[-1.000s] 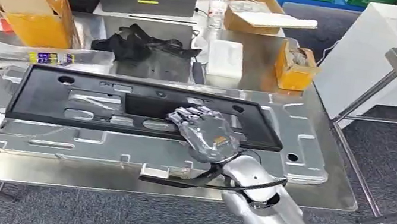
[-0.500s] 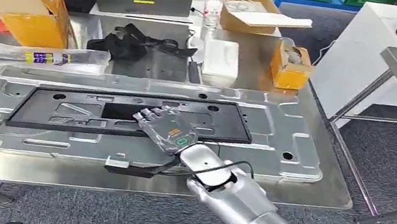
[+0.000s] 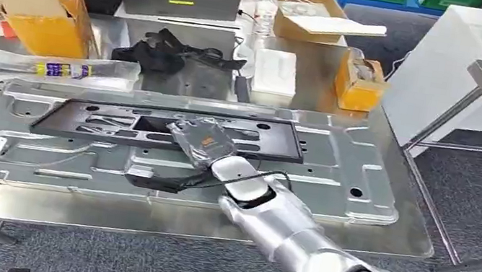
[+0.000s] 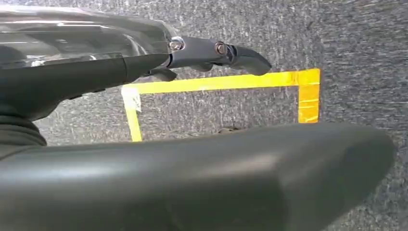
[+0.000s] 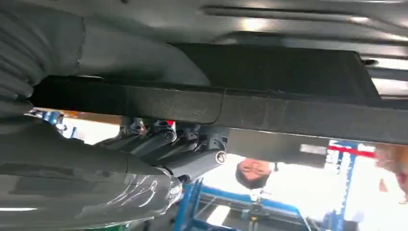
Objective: Take the parts from the cabinet and place them on the table.
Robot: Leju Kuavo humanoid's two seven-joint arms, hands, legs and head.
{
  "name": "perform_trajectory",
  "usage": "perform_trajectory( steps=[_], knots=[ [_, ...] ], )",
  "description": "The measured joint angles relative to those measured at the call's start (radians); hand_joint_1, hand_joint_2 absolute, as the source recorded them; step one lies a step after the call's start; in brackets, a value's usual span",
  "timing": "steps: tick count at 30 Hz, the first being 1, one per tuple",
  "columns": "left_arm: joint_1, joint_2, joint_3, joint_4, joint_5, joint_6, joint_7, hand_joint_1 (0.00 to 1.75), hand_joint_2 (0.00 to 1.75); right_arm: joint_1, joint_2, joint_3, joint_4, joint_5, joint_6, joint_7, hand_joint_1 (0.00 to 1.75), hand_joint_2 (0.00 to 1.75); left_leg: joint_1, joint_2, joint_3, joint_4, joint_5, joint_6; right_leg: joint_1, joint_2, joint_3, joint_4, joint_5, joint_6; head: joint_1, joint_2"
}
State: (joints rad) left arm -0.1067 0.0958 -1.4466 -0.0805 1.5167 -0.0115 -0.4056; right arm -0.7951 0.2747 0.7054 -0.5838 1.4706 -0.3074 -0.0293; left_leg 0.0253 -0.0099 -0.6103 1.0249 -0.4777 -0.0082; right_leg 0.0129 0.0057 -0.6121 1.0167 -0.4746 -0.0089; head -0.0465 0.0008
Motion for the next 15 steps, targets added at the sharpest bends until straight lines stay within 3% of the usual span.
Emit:
perform_trajectory(
  steps=[2, 3, 4, 7, 8, 9, 10, 11, 12, 13, 15],
  knots=[
    [0.003, 0.0, -0.004, 0.0, 0.0, -0.006, 0.01, 0.0, 1.75, 0.0, 0.002, -0.012, 0.019, -0.006, -0.004, -0.013, 0.0, 0.0, 0.001, 0.0, 0.005, -0.01, 0.004, -0.013, 0.001, 0.001, 0.002, -0.005, 0.001, -0.007, 0.001, 0.0],
    [0.002, 0.0, -0.005, 0.0, 0.0, -0.005, 0.013, 0.0, 1.75, 0.0, 0.006, -0.014, 0.024, -0.007, -0.005, -0.016, 0.0, 0.0, 0.002, 0.002, 0.004, -0.008, -0.005, -0.017, -0.011, -0.001, 0.011, -0.024, 0.01, -0.012, 0.0, 0.0],
    [0.002, 0.0, -0.006, 0.0, 0.0, -0.006, 0.013, 0.0, 1.75, -0.003, 0.012, -0.017, 0.03, -0.01, -0.007, -0.02, 0.0, 0.0, 0.001, 0.003, -0.004, 0.015, -0.027, -0.018, -0.01, -0.001, 0.014, -0.028, 0.012, -0.017, 0.0, 0.0],
    [0.003, 0.002, -0.009, 0.0, 0.0, -0.006, 0.015, 0.0, 1.75, 0.0, 0.018, -0.02, 0.049, -0.013, -0.012, -0.026, 0.0, 0.0, 0.002, 0.003, -0.11, 0.242, -0.133, -0.025, -0.008, -0.002, 0.014, -0.027, 0.011, -0.019, -0.001, 0.0],
    [0.005, 0.002, -0.011, 0.0, 0.0, -0.006, 0.015, 0.0, 1.75, 0.004, 0.019, -0.021, 0.055, -0.013, -0.013, -0.028, 0.0, 0.0, 0.002, 0.003, -0.137, 0.295, -0.143, -0.027, -0.008, -0.002, 0.015, -0.027, 0.011, -0.019, -0.001, 0.0],
    [0.006, 0.002, -0.011, 0.0, 0.0, -0.006, 0.016, 0.0, 1.75, 0.007, 0.019, -0.024, 0.06, -0.013, -0.013, -0.029, 0.0, 0.0, 0.003, 0.004, -0.14, 0.297, -0.13, -0.029, -0.008, -0.002, 0.016, -0.027, 0.01, -0.019, -0.001, 0.0],
    [0.006, 0.002, -0.012, 0.0, 0.0, -0.006, 0.016, 0.0, 1.75, 0.008, 0.019, -0.026, 0.063, -0.013, -0.014, -0.029, 0.0, 0.0, 0.005, 0.005, -0.121, 0.251, -0.096, -0.031, -0.009, -0.001, 0.017, -0.026, 0.009, -0.018, -0.001, 0.0],
    [0.005, 0.003, -0.012, 0.0, 0.0, -0.006, 0.015, 0.0, 0.0, 0.007, 0.021, -0.028, 0.066, -0.014, -0.014, -0.032, 0.0, 0.0, 0.007, 0.005, -0.082, 0.166, -0.046, -0.032, -0.011, 0.001, 0.019, -0.023, 0.006, -0.014, -0.001, 0.0],
    [0.004, 0.004, -0.013, 0.0, 0.0, -0.005, 0.012, 0.0, 0.0, 0.007, 0.023, -0.03, 0.068, -0.016, -0.016, -0.036, 0.0, 0.0, 0.01, 0.006, -0.036, 0.069, 0.003, -0.035, -0.012, 0.003, 0.02, -0.016, 0.0, -0.009, -0.001, 0.0],
    [0.004, 0.003, -0.014, -0.001, 0.0, -0.005, 0.006, 0.0, 0.0, 0.007, 0.024, -0.035, 0.069, -0.021, -0.019, -0.043, 0.0, 0.0, 0.012, 0.006, -0.009, 0.019, 0.002, -0.036, -0.011, 0.004, 0.017, -0.009, -0.006, -0.002, -0.001, 0.0],
    [0.0, 0.003, -0.018, -0.001, 0.001, -0.005, -0.002, 0.0, 0.0, 0.008, 0.025, -0.039, 0.071, -0.028, -0.027, -0.059, 0.0, 0.0, 0.008, 0.004, -0.01, 0.009, 0.001, -0.02, -0.003, 0.007, 0.009, 0.0, -0.008, 0.006, 0.001, 0.0]
  ],
)
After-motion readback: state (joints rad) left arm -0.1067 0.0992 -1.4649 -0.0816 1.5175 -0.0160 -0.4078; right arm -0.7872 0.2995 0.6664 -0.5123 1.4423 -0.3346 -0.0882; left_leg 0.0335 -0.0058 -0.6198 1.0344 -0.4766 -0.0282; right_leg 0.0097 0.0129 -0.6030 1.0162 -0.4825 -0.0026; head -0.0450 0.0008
